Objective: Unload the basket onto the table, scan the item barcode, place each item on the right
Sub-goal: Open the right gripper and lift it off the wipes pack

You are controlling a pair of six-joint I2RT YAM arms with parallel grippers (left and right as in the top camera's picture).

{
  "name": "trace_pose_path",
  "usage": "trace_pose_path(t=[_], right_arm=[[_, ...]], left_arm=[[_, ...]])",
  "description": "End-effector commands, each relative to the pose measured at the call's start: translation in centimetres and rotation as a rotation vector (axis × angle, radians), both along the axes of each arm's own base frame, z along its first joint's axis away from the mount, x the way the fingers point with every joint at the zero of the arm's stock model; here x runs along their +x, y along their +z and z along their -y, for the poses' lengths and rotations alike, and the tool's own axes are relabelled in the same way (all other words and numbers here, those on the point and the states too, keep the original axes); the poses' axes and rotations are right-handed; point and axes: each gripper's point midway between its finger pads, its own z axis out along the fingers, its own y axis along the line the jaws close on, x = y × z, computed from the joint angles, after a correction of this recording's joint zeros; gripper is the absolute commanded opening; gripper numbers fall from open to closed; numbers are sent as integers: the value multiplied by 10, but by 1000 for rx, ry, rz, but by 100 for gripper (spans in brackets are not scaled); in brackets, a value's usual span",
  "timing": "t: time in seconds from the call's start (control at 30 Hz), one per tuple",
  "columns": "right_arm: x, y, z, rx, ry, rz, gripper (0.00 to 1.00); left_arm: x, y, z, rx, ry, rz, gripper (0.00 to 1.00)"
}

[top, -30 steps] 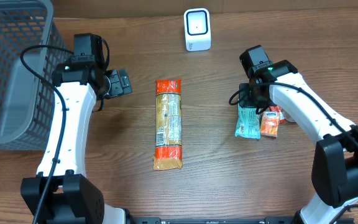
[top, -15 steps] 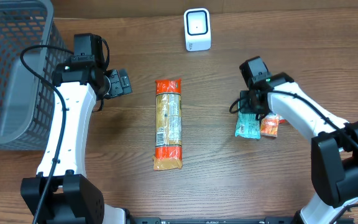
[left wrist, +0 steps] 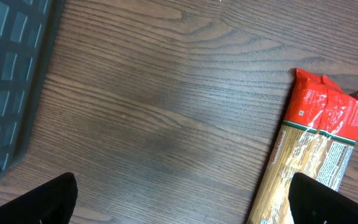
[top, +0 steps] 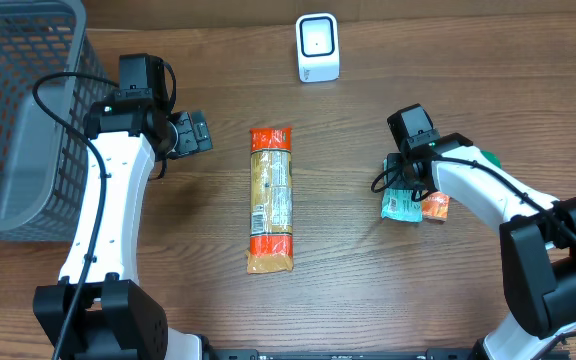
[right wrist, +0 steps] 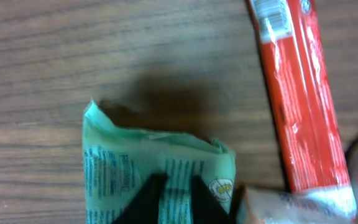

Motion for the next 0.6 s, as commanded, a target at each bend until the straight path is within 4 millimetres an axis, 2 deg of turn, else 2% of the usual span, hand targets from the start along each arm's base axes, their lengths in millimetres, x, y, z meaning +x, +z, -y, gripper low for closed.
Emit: trace_pose_path(t=[0.0,0.13,0.3,0.47,0.57], right_arm=[[15,35,-6,22,2,64,29],[3,40,-11,48,14,0,41],[-25,32,-24,137,37,-127,41],[-36,20,-21,132,27,-160,42],[-38,9,-20,134,28,-152,49]], left_arm=[[-1,-4,-1,-1,-8,-14,100],[-1,-4,-1,-1,-8,-14,100],[-1,-4,-1,-1,-8,-14,100],[-1,-4,-1,-1,-8,-14,100],[-1,-4,-1,-1,-8,-14,100]])
